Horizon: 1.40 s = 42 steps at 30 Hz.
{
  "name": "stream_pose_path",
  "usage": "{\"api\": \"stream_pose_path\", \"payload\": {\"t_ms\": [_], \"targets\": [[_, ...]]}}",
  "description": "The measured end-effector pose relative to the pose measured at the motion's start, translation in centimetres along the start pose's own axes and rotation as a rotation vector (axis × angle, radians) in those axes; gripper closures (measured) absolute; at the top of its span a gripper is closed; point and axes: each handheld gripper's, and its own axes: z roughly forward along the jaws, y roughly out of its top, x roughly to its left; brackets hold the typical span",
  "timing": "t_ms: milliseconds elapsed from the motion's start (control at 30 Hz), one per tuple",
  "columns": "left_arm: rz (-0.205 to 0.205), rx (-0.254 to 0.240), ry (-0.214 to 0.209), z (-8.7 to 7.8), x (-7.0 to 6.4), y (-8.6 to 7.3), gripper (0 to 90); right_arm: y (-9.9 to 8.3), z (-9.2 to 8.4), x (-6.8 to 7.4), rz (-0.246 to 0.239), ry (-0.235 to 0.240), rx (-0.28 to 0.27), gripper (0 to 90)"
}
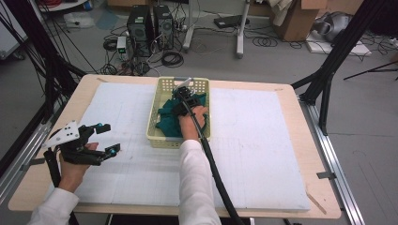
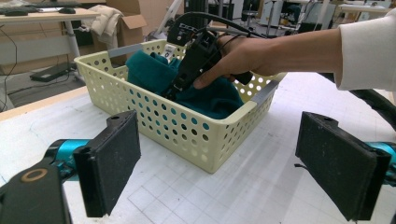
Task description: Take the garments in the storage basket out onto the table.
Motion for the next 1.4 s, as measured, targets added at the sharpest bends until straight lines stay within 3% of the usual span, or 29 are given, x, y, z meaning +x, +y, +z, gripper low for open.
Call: {"api": "stream_pose_path", "payload": {"t_ms": [267, 567, 867, 1400], "targets": [[0.000, 0.000, 0.000, 0.0, 0.0, 0.0, 14.2, 0.1, -0.2, 0.1, -0.003, 0.014, 0.013, 54.4], [-0.001, 0.001, 0.001, 0.1, 0.0, 0.0, 14.2, 0.1, -0.5, 0.3, 0.016, 0.020, 0.018, 65.9], [-0.002, 0.003, 0.004, 0.0, 0.1, 0.0, 14.2, 0.1, -0.6, 0.3, 0.022, 0.019, 0.011, 66.8], [-0.004, 0.003, 0.014, -0.1, 0.2, -0.1, 14.2, 0.5, -3.1, -0.7, 0.037, 0.096, -0.037, 67.9]]}}
